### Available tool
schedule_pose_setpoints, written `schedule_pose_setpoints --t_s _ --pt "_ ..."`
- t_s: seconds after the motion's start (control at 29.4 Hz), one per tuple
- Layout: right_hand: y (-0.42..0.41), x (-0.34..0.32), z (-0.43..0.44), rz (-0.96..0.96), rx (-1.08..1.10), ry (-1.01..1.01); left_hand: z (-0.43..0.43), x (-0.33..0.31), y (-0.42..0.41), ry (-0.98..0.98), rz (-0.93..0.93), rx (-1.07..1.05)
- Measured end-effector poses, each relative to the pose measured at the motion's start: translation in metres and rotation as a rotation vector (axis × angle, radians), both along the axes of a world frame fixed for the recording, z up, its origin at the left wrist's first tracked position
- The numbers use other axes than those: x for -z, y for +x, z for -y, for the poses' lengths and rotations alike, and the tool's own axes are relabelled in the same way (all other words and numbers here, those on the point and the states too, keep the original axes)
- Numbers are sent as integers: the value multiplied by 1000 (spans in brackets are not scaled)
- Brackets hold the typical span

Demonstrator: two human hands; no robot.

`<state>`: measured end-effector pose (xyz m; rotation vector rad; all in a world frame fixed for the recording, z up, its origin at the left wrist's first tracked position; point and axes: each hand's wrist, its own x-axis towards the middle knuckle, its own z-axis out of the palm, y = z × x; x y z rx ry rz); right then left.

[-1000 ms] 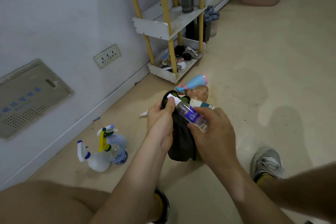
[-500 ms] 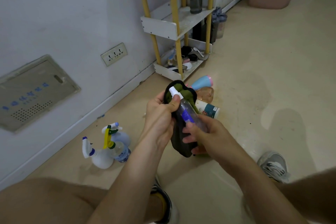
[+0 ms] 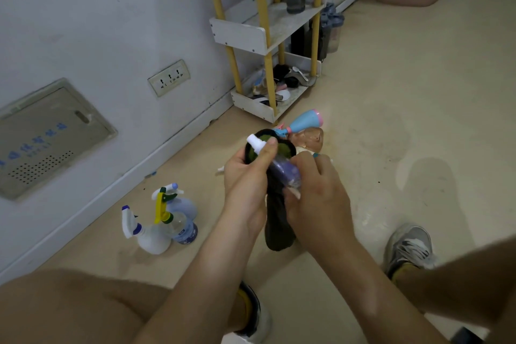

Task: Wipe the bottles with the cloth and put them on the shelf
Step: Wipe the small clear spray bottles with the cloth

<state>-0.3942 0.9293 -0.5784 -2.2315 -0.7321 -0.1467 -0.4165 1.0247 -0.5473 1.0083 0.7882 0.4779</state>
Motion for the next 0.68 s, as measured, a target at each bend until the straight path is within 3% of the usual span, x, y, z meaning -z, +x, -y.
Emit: schedule_pose_setpoints --t_s 0.1,0.17,0.24,0.31,0.37,0.54,0.68 --pt "4 -6 7 -559 -240 134 -11 -2 -1 30 -6 5" --pt "11 -11 9 -885 -240 265 -14 -4 -2 54 30 62" --pt "12 -11 9 -795 -133 227 -11 -4 -1 100 39 92" --pt "4 -13 6 -449 -51 11 -3 -3 1 168 4 42" --pt "-5 -15 0 -199 -29 -72 5 3 2 297 -62 -46" --pt "-8 -15 -12 -239 -65 -36 7 13 -5 553 -102 -155" --pt "7 -12 -18 -358 -117 -3 9 20 -16 686 -186 -18"
